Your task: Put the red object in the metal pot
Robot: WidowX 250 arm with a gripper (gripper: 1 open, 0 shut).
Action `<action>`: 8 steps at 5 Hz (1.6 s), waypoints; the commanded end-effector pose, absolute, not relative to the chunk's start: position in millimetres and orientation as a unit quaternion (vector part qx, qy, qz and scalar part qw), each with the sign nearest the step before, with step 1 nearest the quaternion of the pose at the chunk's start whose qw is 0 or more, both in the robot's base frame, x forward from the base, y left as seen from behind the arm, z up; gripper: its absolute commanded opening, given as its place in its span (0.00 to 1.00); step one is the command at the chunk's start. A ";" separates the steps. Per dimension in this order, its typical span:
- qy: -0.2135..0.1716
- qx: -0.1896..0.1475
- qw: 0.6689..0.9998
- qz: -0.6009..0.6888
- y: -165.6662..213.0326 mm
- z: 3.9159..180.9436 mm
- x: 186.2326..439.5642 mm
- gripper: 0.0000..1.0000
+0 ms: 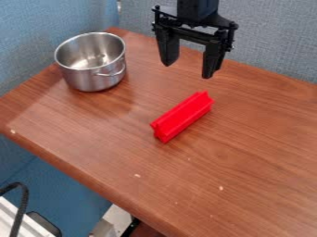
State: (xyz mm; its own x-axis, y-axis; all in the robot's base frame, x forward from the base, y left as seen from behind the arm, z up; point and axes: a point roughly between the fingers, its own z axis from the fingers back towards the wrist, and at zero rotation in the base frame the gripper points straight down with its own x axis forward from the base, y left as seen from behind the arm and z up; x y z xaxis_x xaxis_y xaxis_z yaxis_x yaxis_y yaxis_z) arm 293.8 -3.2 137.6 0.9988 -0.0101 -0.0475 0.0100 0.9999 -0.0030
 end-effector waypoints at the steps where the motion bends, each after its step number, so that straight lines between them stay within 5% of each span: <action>1: 0.033 -0.001 0.999 -0.036 -6.3 130.1 291.7 1.00; 5: 0.034 0.026 0.984 -0.175 12.4 50.6 280.5 1.00; 8: 0.025 0.023 0.982 -0.185 17.1 45.9 288.7 1.00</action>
State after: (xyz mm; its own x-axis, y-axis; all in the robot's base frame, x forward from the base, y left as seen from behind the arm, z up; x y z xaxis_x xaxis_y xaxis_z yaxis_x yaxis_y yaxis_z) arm 280.8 12.6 36.6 0.9220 -0.3757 -0.0939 0.3791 0.9251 0.0201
